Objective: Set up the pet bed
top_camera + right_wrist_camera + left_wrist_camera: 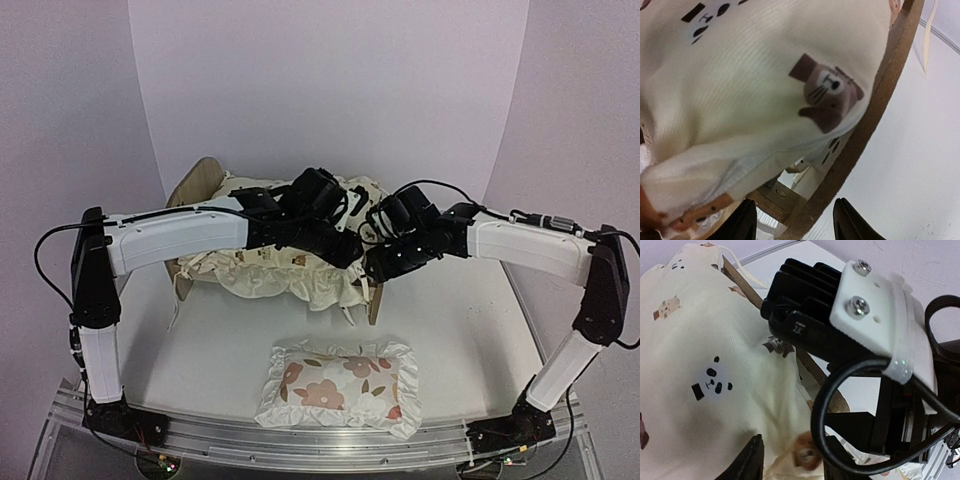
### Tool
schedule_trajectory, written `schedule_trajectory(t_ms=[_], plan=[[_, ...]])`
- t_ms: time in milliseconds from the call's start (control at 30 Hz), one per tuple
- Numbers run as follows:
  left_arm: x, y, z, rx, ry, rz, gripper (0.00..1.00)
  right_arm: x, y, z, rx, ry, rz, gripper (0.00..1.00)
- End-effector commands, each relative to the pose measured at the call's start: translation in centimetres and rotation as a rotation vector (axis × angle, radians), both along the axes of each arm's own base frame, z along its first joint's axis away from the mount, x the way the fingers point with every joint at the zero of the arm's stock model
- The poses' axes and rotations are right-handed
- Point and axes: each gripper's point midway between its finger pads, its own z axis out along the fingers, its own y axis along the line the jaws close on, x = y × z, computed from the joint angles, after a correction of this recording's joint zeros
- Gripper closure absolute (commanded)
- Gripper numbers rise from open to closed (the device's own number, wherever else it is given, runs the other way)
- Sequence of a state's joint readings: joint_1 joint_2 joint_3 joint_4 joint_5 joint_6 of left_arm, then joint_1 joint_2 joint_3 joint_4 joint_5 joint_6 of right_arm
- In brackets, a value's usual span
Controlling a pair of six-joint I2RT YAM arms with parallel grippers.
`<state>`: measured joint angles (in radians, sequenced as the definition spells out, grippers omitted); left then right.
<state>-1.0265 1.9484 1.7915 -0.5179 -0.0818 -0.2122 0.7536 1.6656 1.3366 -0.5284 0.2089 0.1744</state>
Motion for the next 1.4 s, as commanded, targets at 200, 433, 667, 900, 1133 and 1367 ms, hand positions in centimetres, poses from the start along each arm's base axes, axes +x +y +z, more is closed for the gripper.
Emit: schedule_trajectory(t_ms=[200,433,667,900,1133,1367], plan=[[-0.2,0.6,4.7,-0.037,-0.097,0.040,0.24,-3.8,-4.4,4.8,0.076,-0.043,-0.092,0.34],[-1.9,0.6,2.4,0.044,-0.086,0.018,0.32,-7.6,-6.2,1.5,0.108,0.048,-0.092,0.37],[-3.3,-1.9,-0.2,0.069,-0.088,-0.068,0.36,-8.8,-7.7,-2.4,0.083,0.060,-0.126,0.41],[-3.7,-6.0,-2.2,0.098,-0.045,-0.078,0.48,-8.8,-10.3,-2.2,0.067,-0.023,-0.222,0.43],[-3.1,-7.1,-5.1,0.130,-0.006,-0.031,0.54,-9.4,-11.3,-2.0,0.084,-0.046,-0.240,0.44],[-1.9,-7.6,-6.4,0.164,-0.019,0.019,0.44,-10.0,-11.3,-2.2,0.106,-0.028,-0.234,0.44]])
